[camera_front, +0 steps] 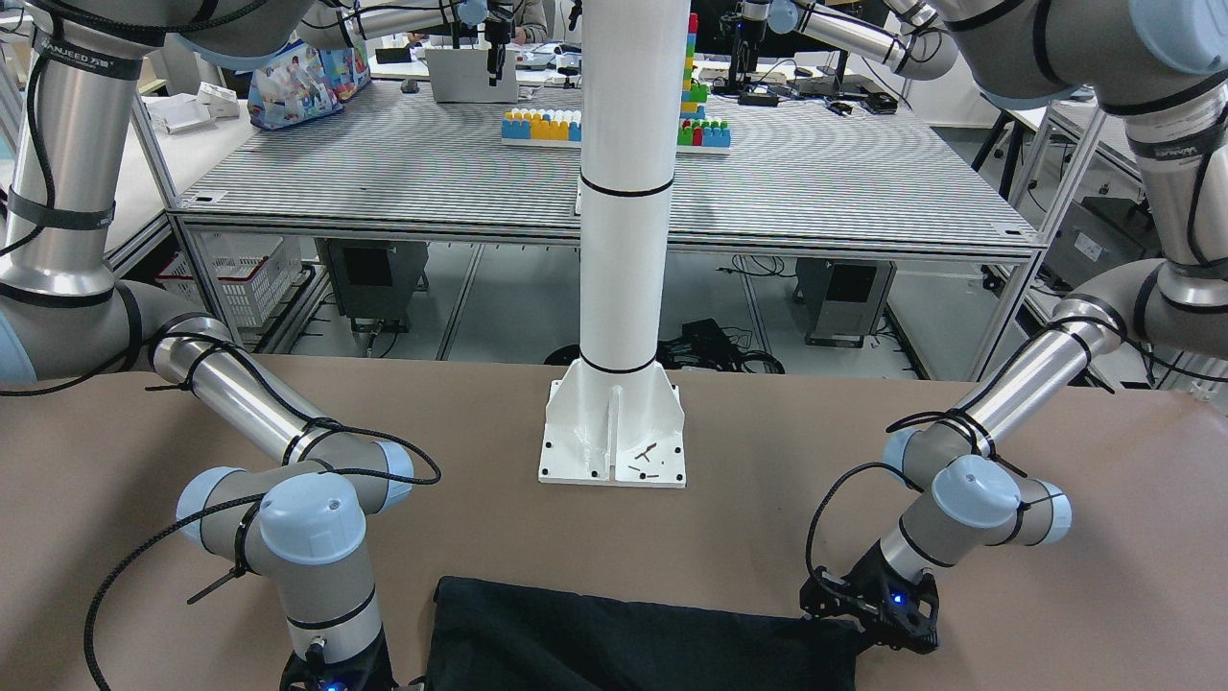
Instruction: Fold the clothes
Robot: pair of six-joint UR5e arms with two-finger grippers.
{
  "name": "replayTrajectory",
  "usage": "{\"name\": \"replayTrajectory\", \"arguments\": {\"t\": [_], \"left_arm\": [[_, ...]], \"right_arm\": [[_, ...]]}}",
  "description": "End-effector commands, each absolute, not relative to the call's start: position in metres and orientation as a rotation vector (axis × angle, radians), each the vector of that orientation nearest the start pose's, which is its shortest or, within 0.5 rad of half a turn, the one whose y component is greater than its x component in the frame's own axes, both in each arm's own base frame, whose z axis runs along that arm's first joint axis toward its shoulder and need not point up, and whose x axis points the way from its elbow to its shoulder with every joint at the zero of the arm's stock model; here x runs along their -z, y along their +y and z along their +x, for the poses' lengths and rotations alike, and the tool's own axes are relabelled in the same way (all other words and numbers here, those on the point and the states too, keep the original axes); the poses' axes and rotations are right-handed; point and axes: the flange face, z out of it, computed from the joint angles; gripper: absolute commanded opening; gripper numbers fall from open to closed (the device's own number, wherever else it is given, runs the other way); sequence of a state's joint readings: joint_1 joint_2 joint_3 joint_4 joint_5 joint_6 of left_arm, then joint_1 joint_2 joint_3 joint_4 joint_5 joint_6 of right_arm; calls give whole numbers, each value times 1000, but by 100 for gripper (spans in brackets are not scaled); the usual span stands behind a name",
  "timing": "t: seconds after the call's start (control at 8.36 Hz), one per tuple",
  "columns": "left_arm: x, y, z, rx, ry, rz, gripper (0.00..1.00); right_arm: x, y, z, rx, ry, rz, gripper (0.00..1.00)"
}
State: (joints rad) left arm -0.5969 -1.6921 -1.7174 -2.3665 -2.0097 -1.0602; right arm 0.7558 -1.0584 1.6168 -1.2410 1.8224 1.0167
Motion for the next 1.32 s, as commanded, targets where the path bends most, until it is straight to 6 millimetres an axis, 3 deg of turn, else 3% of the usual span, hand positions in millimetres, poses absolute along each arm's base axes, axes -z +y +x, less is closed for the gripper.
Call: {"name": "replayTrajectory", "arguments": {"t": [0.0, 0.12, 0.36, 0.72, 0.84, 1.08, 1.2], "left_arm": [[-438, -383, 408, -160, 1096, 216, 5], [-438, -379, 402, -158, 1104, 219, 0], [-432, -373, 385, -156, 1119, 220, 0], [-433, -406, 359, -85, 1095, 269, 0], [-431, -431, 353, -47, 1089, 295, 0], [-415, -527, 365, 39, 1041, 366, 0], [-405, -566, 373, 66, 1007, 413, 0]], "right_arm": [[-308, -544, -419, -76, -844, 353, 94], [-308, -544, -419, -76, -844, 353, 94], [-309, -545, -419, -76, -843, 352, 94], [-309, -545, -419, -75, -843, 352, 94], [-309, -544, -420, -75, -842, 350, 94], [-310, -543, -421, -74, -841, 349, 94], [-310, -543, -421, -74, -841, 349, 94]]}}
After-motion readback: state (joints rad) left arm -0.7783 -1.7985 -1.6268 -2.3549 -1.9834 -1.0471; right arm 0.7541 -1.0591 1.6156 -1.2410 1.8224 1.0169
